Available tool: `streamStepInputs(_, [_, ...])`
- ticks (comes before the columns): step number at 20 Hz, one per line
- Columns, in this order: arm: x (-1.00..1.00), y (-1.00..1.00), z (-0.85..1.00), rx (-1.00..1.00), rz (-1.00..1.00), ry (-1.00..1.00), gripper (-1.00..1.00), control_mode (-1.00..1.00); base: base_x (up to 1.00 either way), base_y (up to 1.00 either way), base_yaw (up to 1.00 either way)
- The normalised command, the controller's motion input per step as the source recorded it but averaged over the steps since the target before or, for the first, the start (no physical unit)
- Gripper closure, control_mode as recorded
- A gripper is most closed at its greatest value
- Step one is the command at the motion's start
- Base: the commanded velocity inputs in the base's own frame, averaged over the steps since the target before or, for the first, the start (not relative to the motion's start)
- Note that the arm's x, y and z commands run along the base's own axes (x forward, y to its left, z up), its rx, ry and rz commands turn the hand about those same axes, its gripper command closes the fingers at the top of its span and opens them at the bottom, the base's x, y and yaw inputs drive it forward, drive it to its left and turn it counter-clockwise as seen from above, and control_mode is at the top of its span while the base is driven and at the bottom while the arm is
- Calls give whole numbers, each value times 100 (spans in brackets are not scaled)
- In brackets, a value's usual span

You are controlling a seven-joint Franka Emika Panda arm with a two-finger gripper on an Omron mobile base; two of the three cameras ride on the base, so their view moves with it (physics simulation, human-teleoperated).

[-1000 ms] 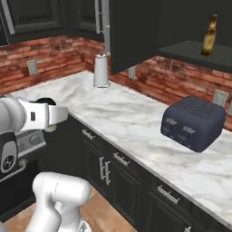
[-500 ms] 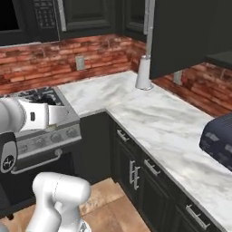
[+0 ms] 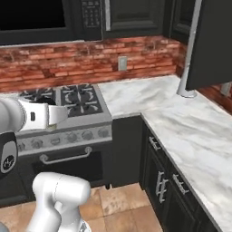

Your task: Sort all alcoholic drinks to one cabinet, and non-alcoholic drinks to the other.

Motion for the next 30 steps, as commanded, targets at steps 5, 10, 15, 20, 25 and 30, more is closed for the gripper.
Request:
streamStepInputs(5, [0, 0, 0, 0, 0, 0, 100, 100, -4, 28, 41])
streamStepInputs(10, [0, 0, 0, 0, 0, 0, 100, 100, 0, 28, 38])
streamStepInputs(15, [0, 0, 0, 0, 0, 0, 100, 100, 0, 28, 35])
streamStepInputs(20, [0, 0, 0, 0, 0, 0, 100, 100, 0, 33, 32])
streamStepInputs(25, [0, 0, 0, 0, 0, 0, 100, 100, 0, 36, 26])
streamStepInputs(30, [0, 0, 0, 0, 0, 0, 100, 100, 0, 35, 20])
